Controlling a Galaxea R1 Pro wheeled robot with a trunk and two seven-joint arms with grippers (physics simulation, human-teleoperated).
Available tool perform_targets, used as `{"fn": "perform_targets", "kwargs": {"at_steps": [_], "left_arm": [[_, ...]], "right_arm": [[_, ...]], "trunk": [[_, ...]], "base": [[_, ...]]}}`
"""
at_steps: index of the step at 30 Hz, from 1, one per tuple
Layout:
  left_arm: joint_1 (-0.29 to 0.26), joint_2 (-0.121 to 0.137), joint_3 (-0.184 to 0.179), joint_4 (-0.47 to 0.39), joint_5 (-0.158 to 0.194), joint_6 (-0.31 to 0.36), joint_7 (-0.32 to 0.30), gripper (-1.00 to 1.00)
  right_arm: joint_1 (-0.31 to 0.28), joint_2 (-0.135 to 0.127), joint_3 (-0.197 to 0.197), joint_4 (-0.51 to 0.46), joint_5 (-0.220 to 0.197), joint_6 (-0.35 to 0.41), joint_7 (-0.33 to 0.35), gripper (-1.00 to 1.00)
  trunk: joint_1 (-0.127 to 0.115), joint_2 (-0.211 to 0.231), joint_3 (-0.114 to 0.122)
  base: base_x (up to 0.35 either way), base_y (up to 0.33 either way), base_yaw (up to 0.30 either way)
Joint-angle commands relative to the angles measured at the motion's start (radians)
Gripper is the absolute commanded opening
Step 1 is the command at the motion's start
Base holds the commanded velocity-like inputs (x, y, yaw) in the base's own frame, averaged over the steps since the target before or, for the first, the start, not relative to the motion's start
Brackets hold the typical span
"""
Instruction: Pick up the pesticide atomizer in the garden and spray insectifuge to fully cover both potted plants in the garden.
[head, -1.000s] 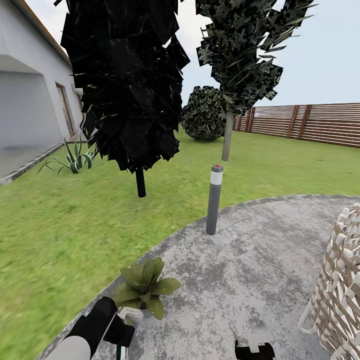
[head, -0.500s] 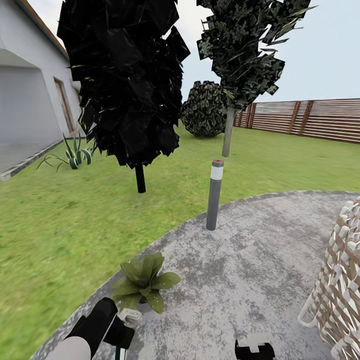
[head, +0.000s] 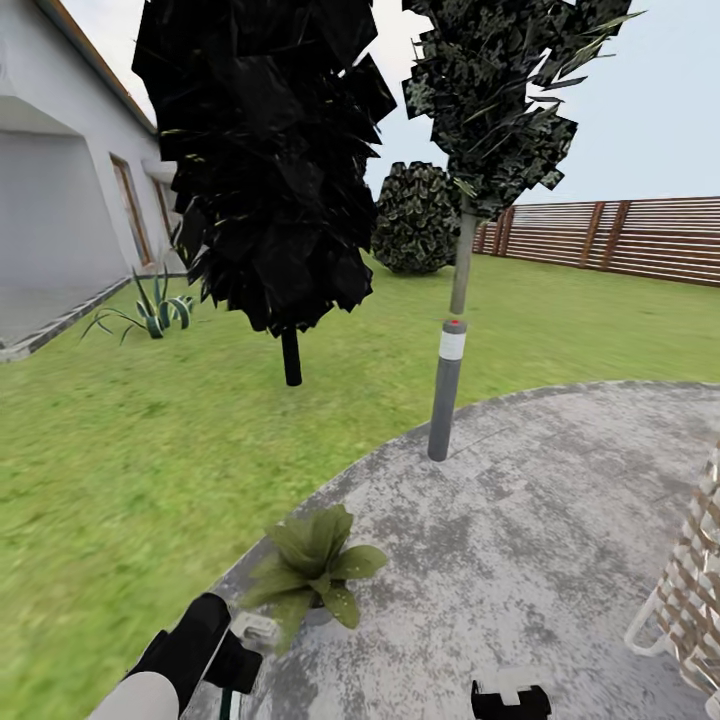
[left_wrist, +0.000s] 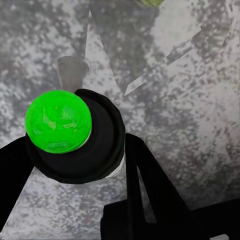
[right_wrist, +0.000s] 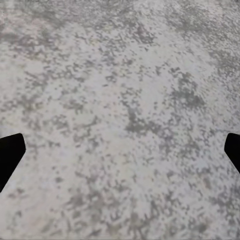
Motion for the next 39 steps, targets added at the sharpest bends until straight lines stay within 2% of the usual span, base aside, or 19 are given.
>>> {"fn": "perform_targets", "kwargs": {"at_steps": [1, 8, 13, 22, 24, 26, 27, 29, 33, 39], "left_arm": [[0.000, -0.002, 0.007, -0.001, -0.011, 0.002, -0.008, -1.00], [0.000, -0.006, -0.003, 0.009, -0.009, 0.002, -0.008, -1.00], [0.000, -0.009, -0.001, 0.015, -0.008, 0.000, -0.011, -1.00], [-0.007, 0.003, -0.009, 0.014, -0.008, 0.016, -0.027, -1.00], [-0.007, 0.024, -0.038, 0.015, -0.009, 0.026, -0.053, -1.00], [-0.008, 0.051, -0.084, 0.015, -0.011, 0.049, -0.098, -1.00], [-0.011, 0.073, -0.122, 0.014, -0.013, 0.068, -0.146, -1.00], [-0.014, 0.100, -0.173, 0.013, -0.015, 0.085, -0.235, -1.00], [-0.017, 0.106, -0.245, 0.001, -0.023, 0.093, -0.312, -1.00], [-0.017, 0.104, -0.257, -0.003, -0.024, 0.094, -0.319, -1.00]], "right_arm": [[-0.001, 0.000, 0.007, 0.001, 0.007, 0.001, -0.010, 1.00], [-0.001, 0.000, 0.007, 0.001, 0.007, 0.001, -0.011, 1.00], [-0.001, 0.001, 0.007, 0.001, 0.006, 0.001, -0.011, 1.00], [-0.001, 0.001, 0.007, 0.001, 0.005, 0.001, -0.011, 1.00], [-0.001, 0.001, 0.007, 0.001, 0.005, 0.001, -0.010, 1.00], [-0.001, 0.000, 0.007, 0.001, 0.005, 0.001, -0.010, 1.00], [-0.001, 0.000, 0.007, 0.001, 0.005, 0.001, -0.010, 1.00], [-0.001, 0.000, 0.007, 0.001, 0.005, 0.001, -0.011, 1.00], [-0.001, 0.000, 0.007, 0.001, 0.005, 0.001, -0.013, 1.00], [-0.001, -0.001, 0.007, 0.001, 0.007, 0.001, -0.013, 1.00]], "trunk": [[0.000, 0.000, -0.001], [0.000, 0.000, -0.001], [0.000, 0.000, -0.001], [0.000, 0.000, -0.001], [0.000, 0.000, -0.001], [0.000, 0.000, -0.001], [0.000, 0.000, -0.001], [0.000, 0.000, -0.001], [0.000, 0.000, -0.001], [0.000, 0.000, -0.001]], "base": [[0.104, 0.336, 0.000], [0.036, 0.299, 0.000], [0.001, 0.040, -0.112], [0.000, 0.001, -0.106], [0.000, 0.000, -0.204], [0.000, 0.000, -0.256], [0.000, 0.000, -0.278], [0.000, 0.000, -0.285], [0.000, 0.000, -0.172], [-0.123, 0.066, -0.011]]}}
